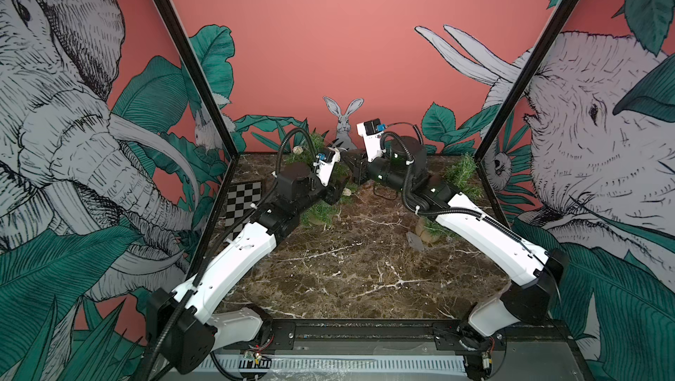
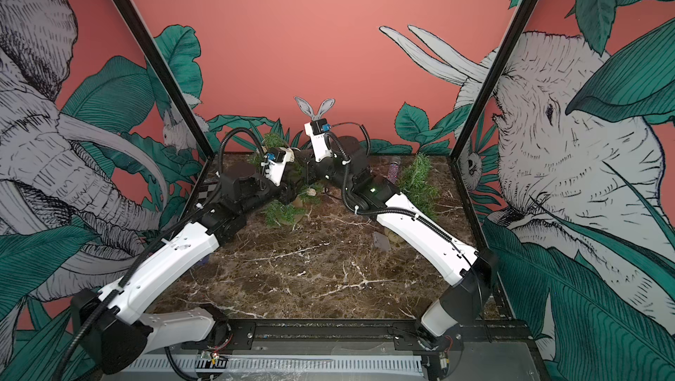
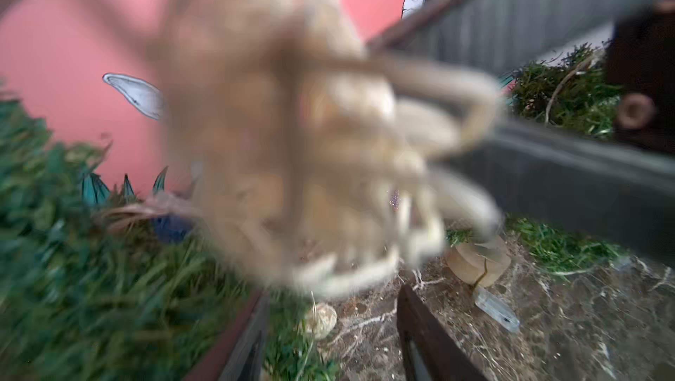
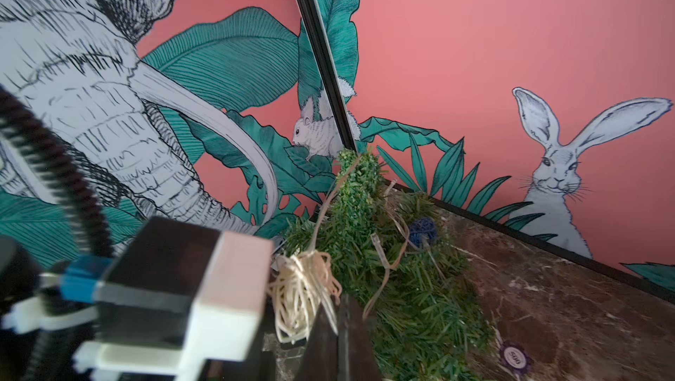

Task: Wrap string light around the christmas tree
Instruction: Wrap the light string around the Christmas tree.

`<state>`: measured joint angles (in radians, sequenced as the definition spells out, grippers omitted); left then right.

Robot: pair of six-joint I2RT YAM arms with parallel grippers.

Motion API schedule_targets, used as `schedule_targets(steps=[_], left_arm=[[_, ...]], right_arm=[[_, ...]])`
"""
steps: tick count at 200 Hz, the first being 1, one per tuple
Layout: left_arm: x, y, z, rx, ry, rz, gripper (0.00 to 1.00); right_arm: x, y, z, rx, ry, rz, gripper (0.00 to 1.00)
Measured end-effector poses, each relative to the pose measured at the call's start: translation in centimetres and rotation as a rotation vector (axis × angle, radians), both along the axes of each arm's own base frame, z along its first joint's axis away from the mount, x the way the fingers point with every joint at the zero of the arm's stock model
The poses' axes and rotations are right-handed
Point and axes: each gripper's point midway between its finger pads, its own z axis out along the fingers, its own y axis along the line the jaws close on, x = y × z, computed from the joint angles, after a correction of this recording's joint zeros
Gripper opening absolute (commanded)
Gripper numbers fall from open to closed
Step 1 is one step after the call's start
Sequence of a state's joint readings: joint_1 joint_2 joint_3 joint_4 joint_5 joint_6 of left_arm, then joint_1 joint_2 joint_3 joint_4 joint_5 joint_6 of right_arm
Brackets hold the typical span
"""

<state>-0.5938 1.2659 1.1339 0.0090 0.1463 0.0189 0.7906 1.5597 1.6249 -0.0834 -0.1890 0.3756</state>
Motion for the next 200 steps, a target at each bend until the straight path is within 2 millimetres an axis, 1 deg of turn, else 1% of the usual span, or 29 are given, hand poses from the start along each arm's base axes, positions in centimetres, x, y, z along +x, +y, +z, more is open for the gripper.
schedule_targets(steps=[19,37,55,78,95,116,140,150,159,164,173,184,194,200], left_arm=[[0.8,-0.5,0.2,0.013,-0.034,-0.001,0.44],[0.8,-0.2,0.4,0.043,-0.065,0.002,0.44],[0.1,0.6,0.8,0.067,-0.088,0.008,0.48],[-1.6,2.1,1.2,0.097,-0.12,0.018,0.53],[-1.9,2.7,2.0,0.116,-0.154,0.033,0.54],[-1.4,2.5,2.6,0.151,-0.181,0.036,0.54],[0.1,1.1,3.8,0.167,-0.212,0.011,0.51],[0.7,0.5,4.0,0.17,-0.223,0.0,0.48],[1.2,0.1,3.8,0.177,-0.223,-0.006,0.43],[1.5,-0.1,3.7,0.181,-0.222,-0.009,0.38],[1.9,-0.4,3.2,0.182,-0.212,-0.019,0.25],[2.0,-1.0,2.8,0.186,-0.205,-0.043,0.12],[2.1,-1.5,2.5,0.175,-0.19,-0.063,0.04],[2.0,-1.7,2.4,0.169,-0.184,-0.073,0.02]], right_arm=[[0.4,0.0,-0.4,0.021,0.031,0.001,0.0],[0.9,-0.2,-0.9,0.034,0.059,-0.002,0.0],[1.4,-0.5,-1.0,0.053,0.077,-0.004,0.0],[1.8,-0.8,-0.4,0.083,0.082,-0.001,0.0],[1.9,-0.8,-0.2,0.1,0.083,0.006,0.0],[1.8,-0.4,-0.4,0.117,0.093,0.024,0.0],[1.7,-0.2,-1.3,0.118,0.119,0.037,0.0],[1.7,-0.1,-1.6,0.119,0.126,0.04,0.0],[1.8,-0.1,-1.7,0.124,0.13,0.038,0.0],[1.8,-0.1,-1.6,0.125,0.13,0.039,0.0],[1.8,-0.1,-1.5,0.132,0.127,0.042,0.0],[1.7,0.0,-1.3,0.136,0.125,0.046,0.0],[1.7,0.0,-1.1,0.142,0.12,0.05,0.0],[1.7,0.0,-1.1,0.145,0.117,0.052,0.0]])
